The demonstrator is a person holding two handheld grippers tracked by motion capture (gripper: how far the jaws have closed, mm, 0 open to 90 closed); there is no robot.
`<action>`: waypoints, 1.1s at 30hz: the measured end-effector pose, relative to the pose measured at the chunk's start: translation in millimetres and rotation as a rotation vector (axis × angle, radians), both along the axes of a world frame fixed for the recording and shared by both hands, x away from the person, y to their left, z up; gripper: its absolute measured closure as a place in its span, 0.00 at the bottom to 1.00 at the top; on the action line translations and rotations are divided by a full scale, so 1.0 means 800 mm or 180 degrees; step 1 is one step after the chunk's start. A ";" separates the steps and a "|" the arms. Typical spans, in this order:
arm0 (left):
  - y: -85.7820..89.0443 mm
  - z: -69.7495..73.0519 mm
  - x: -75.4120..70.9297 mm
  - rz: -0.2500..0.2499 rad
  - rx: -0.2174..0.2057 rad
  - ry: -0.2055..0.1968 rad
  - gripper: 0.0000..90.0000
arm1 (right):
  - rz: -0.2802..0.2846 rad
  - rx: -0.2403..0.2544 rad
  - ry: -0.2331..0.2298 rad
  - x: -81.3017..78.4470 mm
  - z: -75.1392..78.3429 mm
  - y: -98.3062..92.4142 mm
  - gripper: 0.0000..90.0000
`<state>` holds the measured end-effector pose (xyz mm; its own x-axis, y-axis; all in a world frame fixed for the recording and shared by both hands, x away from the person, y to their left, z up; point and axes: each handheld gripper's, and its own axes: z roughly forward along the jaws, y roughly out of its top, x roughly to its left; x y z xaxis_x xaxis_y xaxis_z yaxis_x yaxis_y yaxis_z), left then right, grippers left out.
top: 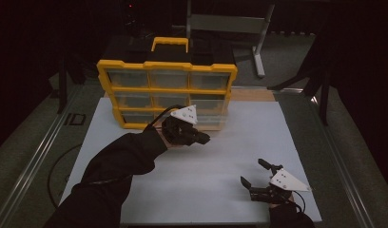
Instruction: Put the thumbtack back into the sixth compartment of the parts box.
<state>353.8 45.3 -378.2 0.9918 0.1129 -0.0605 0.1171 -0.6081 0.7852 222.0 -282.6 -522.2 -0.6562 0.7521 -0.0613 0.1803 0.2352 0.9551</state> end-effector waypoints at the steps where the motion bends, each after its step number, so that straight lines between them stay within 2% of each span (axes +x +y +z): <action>1: -0.001 0.003 0.001 0.0007 0.0002 -0.0028 0.96 | 0.0003 0.0002 0.0001 0.000 0.000 0.000 0.11; 8: -0.002 0.021 0.008 0.0004 -0.0028 -0.0068 0.96 | 0.0007 0.0005 -0.0002 0.000 0.000 0.000 0.11; 10: 0.000 0.029 0.012 -0.0005 -0.0075 -0.0088 0.96 | 0.0003 0.0005 -0.0001 0.000 0.000 0.000 0.11; 13: 0.001 0.041 0.017 0.0032 -0.0100 -0.0139 0.96 | 0.0004 0.0005 -0.0001 0.000 0.000 0.000 0.11; 21: -0.001 0.058 0.032 0.0126 -0.0195 -0.0143 0.96 | 0.0009 0.0001 -0.0005 0.000 0.000 0.000 0.11; 26: -0.003 0.063 0.039 0.0139 -0.0278 -0.0124 0.96 | 0.0011 0.0003 -0.0010 0.000 0.000 -0.001 0.11; 33: -0.004 0.067 0.053 0.0238 -0.0359 -0.0089 0.95 | 0.0011 0.0009 -0.0006 0.000 0.000 0.000 0.11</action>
<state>396.4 41.8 -324.9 0.9823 0.1806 -0.0494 0.1359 -0.5062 0.8516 221.9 -282.6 -521.9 -0.6586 0.7501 -0.0604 0.1777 0.2331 0.9561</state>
